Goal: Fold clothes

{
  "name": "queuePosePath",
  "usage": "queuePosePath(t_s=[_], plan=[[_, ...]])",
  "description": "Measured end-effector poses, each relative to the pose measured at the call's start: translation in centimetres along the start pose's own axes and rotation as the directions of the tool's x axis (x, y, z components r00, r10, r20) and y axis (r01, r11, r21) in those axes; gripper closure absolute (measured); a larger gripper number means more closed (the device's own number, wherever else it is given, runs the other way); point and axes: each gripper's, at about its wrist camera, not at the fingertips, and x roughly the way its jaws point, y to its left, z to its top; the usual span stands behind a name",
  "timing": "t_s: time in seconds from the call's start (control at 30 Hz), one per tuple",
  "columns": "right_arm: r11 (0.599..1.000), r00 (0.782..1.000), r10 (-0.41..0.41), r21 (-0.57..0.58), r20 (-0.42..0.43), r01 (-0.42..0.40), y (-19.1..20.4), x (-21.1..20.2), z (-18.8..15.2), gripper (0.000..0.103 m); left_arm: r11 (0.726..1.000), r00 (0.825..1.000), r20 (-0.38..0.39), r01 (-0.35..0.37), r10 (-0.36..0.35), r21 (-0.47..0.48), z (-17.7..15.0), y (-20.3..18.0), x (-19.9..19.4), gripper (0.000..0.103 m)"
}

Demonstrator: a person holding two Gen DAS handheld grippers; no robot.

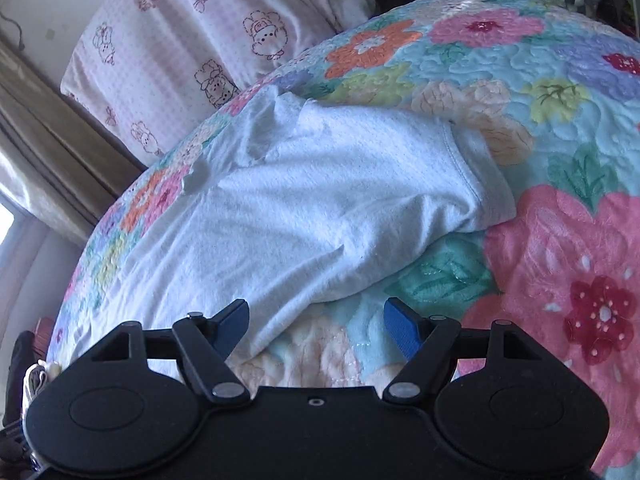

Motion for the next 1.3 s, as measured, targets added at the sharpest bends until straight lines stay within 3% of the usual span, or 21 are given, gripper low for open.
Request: queuePosePath(t_s=[0.1, 0.17, 0.23, 0.3, 0.33, 0.37, 0.47, 0.57, 0.67, 0.77, 0.9, 1.13, 1.17, 1.2, 1.23, 1.27, 1.3], plan=[[0.982, 0.999, 0.012, 0.189, 0.044, -0.020, -2.6, 1.7, 0.9, 0.023, 0.999, 0.993, 0.109, -0.033, 0.036, -0.030, 0.5, -0.1, 0.7, 0.052], [0.963, 0.995, 0.015, 0.266, 0.101, -0.041, -3.9, 2.1, 1.6, 0.024, 0.998, 0.983, 0.173, -0.056, 0.061, -0.035, 0.9, -0.3, 1.2, 0.086], [0.967, 0.989, -0.043, 0.253, 0.141, 0.006, -4.1, 2.4, 3.0, 0.025, 0.996, 0.976, 0.201, -0.085, 0.088, -0.022, 1.3, -0.3, 1.8, 0.089], [0.984, 0.985, -0.101, 0.162, 0.142, 0.078, -3.2, 2.8, 4.3, 0.041, 0.996, 0.974, 0.208, -0.085, 0.090, -0.036, 1.3, -0.3, 2.0, 0.094], [0.989, 0.980, -0.121, 0.098, 0.158, 0.107, -2.3, 2.7, 4.4, 0.082, 0.996, 0.972, 0.215, -0.087, 0.092, -0.034, 1.3, -0.3, 2.0, 0.096], [0.990, 0.974, -0.140, 0.034, 0.176, 0.136, -1.4, 2.6, 4.5, 0.096, 0.996, 0.970, 0.226, -0.091, 0.094, -0.024, 1.4, -0.4, 1.9, 0.097], [0.969, 0.941, -0.132, -0.160, 0.312, 0.189, 1.3, -0.1, 4.0, 0.100, 0.995, 0.957, 0.274, -0.101, 0.098, -0.003, 1.2, -0.6, 0.5, 0.098], [0.920, 0.910, -0.107, -0.308, 0.400, 0.243, 3.0, -3.3, 3.6, 0.101, 0.995, 0.965, 0.246, -0.093, 0.095, -0.018, 1.2, -0.1, -0.5, 0.098], [0.930, 0.932, -0.185, -0.250, 0.313, 0.268, -0.3, -1.9, 4.2, 0.101, 0.994, 0.982, 0.176, -0.059, 0.075, -0.094, 1.2, 1.7, 0.2, 0.098], [0.930, 0.940, -0.245, -0.217, 0.236, 0.297, -2.5, 0.3, 2.7, 0.102, 0.991, 0.983, 0.170, -0.050, 0.071, -0.124, 1.4, 2.2, 0.5, 0.098], [0.905, 0.931, -0.262, -0.270, 0.255, 0.328, -1.8, 0.7, 1.9, 0.101, 0.995, 0.971, 0.219, -0.094, 0.100, -0.038, 1.3, 0.8, 0.1, 0.098], [0.967, 0.956, -0.220, -0.084, 0.192, 0.240, -3.9, -0.4, 2.9, 0.097, 0.991, 0.945, 0.320, -0.104, 0.072, 0.084, 1.1, -1.5, -1.7, 0.098], [0.973, 0.959, -0.217, -0.043, 0.183, 0.228, -4.3, -0.6, 3.0, 0.093, 0.988, 0.941, 0.331, -0.114, 0.073, 0.107, 1.0, -1.9, -1.9, 0.098], [0.970, 0.953, -0.239, -0.002, 0.185, 0.244, -4.6, -0.9, 3.2, 0.084, 0.984, 0.937, 0.340, -0.126, 0.075, 0.129, 0.9, -2.3, -2.0, 0.098], [0.958, 0.936, -0.283, 0.023, 0.208, 0.285, -4.7, -1.4, 3.3, 0.056, 0.979, 0.933, 0.351, -0.136, 0.076, 0.151, 0.8, -2.7, -2.1, 0.098], [0.944, 0.917, -0.327, 0.049, 0.230, 0.325, -4.8, -1.9, 3.4, 0.049, 0.974, 0.929, 0.361, -0.145, 0.075, 0.172, 0.7, -3.1, -2.1, 0.098], [0.932, 0.899, -0.362, 0.075, 0.247, 0.355, -4.9, -2.5, 3.5, 0.049, 0.969, 0.925, 0.372, -0.154, 0.073, 0.193, 0.6, -3.5, -2.2, 0.098]])
